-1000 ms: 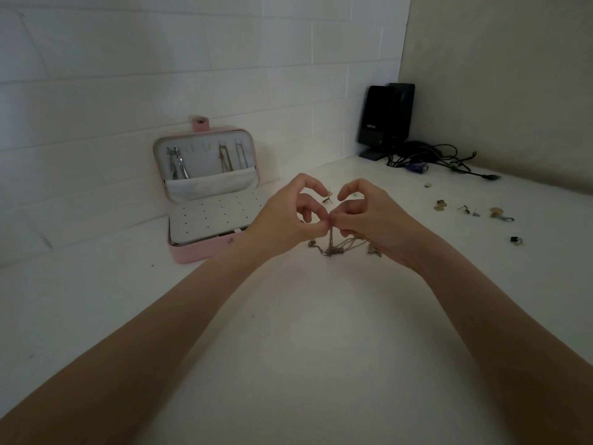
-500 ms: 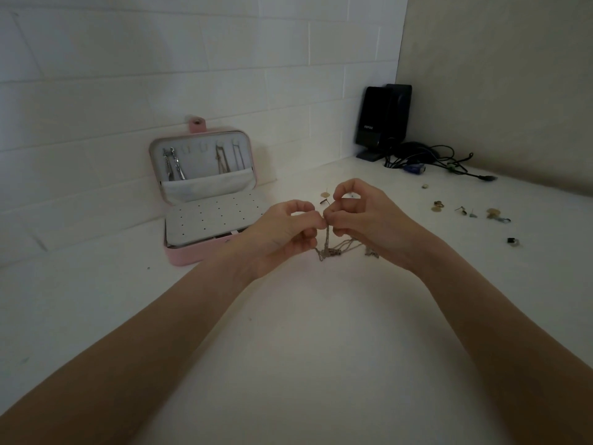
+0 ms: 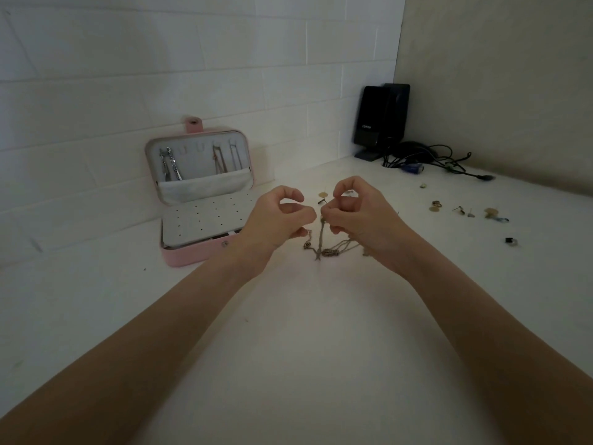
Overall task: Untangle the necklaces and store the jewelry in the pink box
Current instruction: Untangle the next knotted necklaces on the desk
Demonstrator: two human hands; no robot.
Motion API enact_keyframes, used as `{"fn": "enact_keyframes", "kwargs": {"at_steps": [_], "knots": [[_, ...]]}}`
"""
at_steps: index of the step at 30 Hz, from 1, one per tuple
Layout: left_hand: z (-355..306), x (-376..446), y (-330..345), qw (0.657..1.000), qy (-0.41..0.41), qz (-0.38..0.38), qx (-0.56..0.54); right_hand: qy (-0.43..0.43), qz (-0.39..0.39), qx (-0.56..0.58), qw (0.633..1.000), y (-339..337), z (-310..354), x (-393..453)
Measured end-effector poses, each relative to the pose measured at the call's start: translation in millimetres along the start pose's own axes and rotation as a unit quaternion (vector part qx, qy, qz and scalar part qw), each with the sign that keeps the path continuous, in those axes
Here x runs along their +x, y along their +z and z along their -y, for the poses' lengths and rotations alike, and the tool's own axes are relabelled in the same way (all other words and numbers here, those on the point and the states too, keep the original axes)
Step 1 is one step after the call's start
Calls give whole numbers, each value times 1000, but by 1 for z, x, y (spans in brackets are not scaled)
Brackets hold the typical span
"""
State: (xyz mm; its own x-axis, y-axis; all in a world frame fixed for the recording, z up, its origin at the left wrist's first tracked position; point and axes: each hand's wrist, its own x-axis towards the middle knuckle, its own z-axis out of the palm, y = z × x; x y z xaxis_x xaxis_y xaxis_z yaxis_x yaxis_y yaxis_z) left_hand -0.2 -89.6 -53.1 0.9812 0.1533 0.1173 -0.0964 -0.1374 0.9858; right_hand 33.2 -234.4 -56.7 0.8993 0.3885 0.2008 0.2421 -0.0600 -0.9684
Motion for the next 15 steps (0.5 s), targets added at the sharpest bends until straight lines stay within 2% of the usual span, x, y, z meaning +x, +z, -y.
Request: {"fn": "enact_keyframes", "kwargs": {"at_steps": [8, 15], "knots": [[-5, -3, -2, 981, 109, 25, 160, 13, -20, 3, 1000, -3, 1, 0], [-3, -2, -1, 964, 153, 16, 216, 25, -11, 23, 999, -2, 1, 0]]}}
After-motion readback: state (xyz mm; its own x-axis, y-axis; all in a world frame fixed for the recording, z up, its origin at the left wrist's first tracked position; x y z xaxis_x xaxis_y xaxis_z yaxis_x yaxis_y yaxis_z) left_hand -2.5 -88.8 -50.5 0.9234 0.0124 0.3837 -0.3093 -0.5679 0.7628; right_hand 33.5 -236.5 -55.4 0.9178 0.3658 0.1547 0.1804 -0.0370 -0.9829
